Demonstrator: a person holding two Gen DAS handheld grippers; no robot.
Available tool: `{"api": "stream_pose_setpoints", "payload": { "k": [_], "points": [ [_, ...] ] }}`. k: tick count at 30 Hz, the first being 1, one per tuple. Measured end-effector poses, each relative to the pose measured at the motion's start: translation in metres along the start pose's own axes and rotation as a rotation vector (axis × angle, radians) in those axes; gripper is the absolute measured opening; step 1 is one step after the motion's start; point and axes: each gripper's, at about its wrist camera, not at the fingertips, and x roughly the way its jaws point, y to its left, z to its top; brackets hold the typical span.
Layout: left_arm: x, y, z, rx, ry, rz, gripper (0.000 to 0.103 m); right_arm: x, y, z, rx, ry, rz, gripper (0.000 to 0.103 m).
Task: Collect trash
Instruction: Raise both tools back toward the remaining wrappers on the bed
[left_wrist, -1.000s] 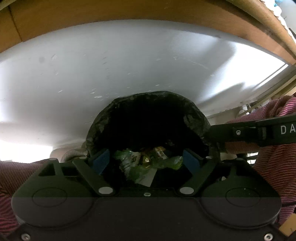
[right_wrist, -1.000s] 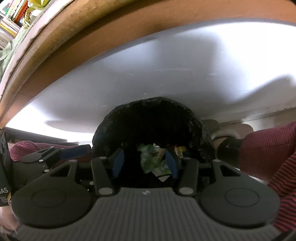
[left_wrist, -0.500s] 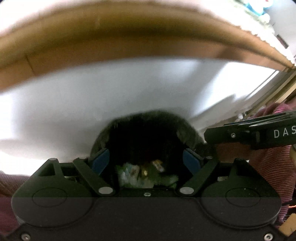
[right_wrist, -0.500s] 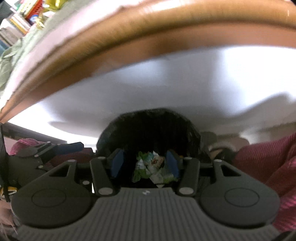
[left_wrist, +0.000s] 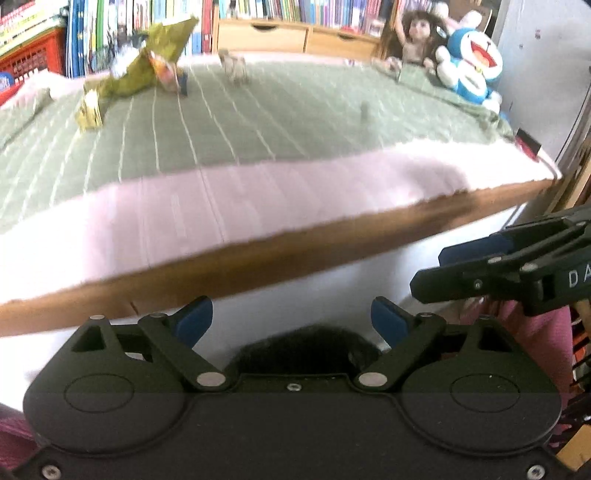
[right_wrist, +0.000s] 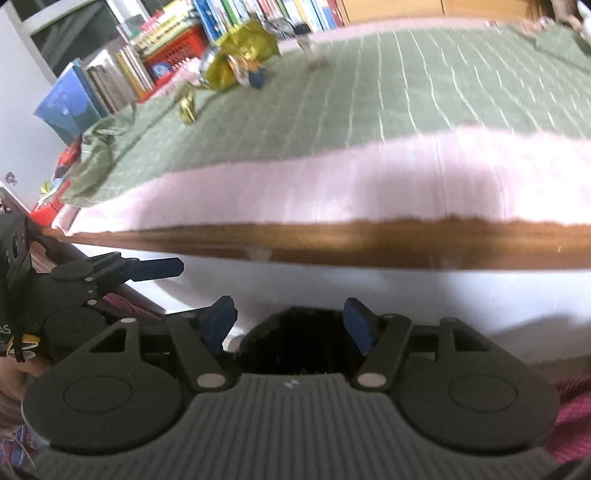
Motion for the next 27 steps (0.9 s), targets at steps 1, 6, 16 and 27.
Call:
{"api": "stream_pose_setpoints", "payload": {
  "k": [1,6,16,27],
  "points": [
    [-0.003,0.000,0.003,0.004,-0.018,0.002,0.092,-0.002,0.002,0.002,-0.011,-0.010,0.004,0.077],
    [-0.014,0.006,0.017,-0.059,-0.016,-0.056,0.093,-0.013,0.013,0.014,-0.063,-0.064,0.014,0.078],
    [-0.052,0.020,0.050,-0.022,-0.214,0.005,0.097,-0.034,0.019,0.048,-0.134,-0.235,-0.018,0.080],
    [-0.036,0.071,0.096,-0.076,-0.401,0.241,0.098,-0.017,0.018,0.098,-0.147,-0.379,-0.087,0.082]
  ]
}}
